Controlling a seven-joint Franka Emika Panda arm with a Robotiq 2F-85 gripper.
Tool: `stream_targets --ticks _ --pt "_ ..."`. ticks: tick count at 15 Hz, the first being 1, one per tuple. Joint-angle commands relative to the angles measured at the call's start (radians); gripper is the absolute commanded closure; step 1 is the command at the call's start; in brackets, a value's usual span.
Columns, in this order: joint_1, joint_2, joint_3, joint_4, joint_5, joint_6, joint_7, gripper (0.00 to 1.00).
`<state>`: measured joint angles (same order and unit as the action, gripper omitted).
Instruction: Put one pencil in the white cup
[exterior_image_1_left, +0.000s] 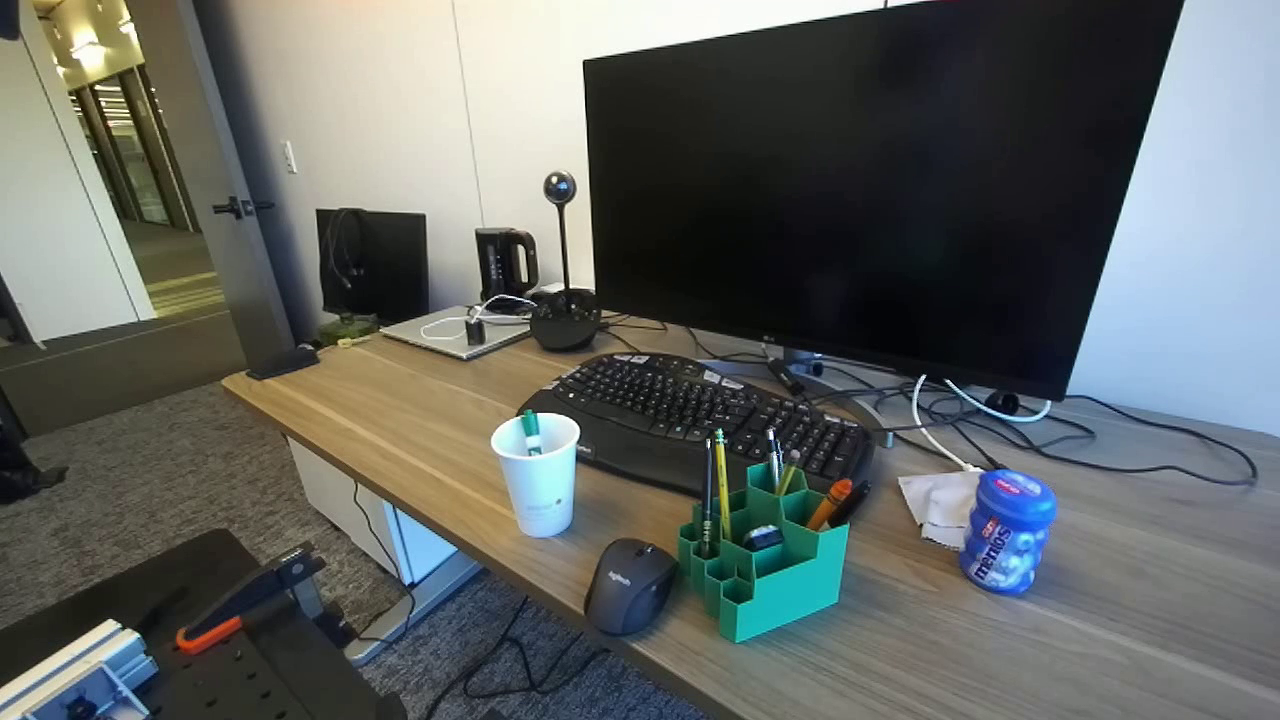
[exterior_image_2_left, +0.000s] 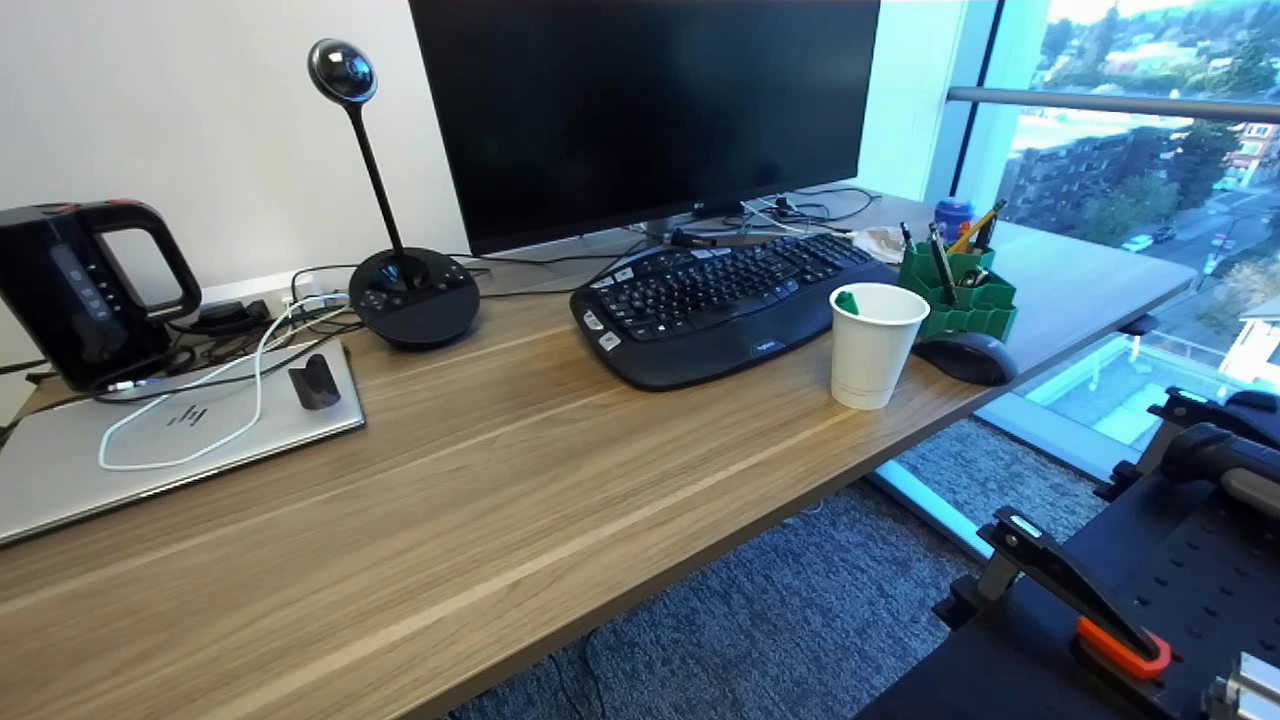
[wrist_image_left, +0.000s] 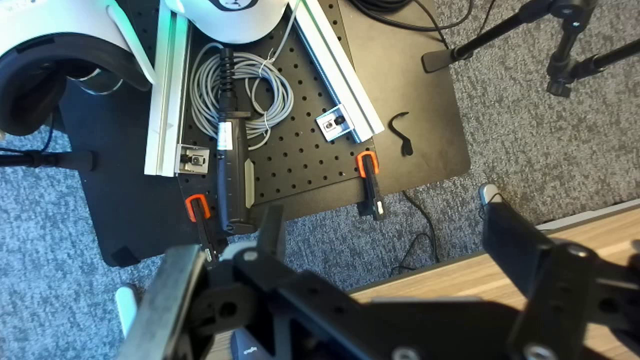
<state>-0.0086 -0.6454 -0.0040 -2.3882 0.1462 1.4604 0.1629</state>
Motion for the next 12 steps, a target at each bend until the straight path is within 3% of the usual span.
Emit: stream_targets --ticks 1,6,12 --pt "-0.015 0.001 0.011 0.002 0.005 -0.003 -0.007 0.0" --pt "-0.025 0.013 0.014 -0.007 -0.038 0.02 -0.018 0.0" --pt "-0.04 0.038 -0.008 -0.053 -0.145 0.157 -0.055 0.0"
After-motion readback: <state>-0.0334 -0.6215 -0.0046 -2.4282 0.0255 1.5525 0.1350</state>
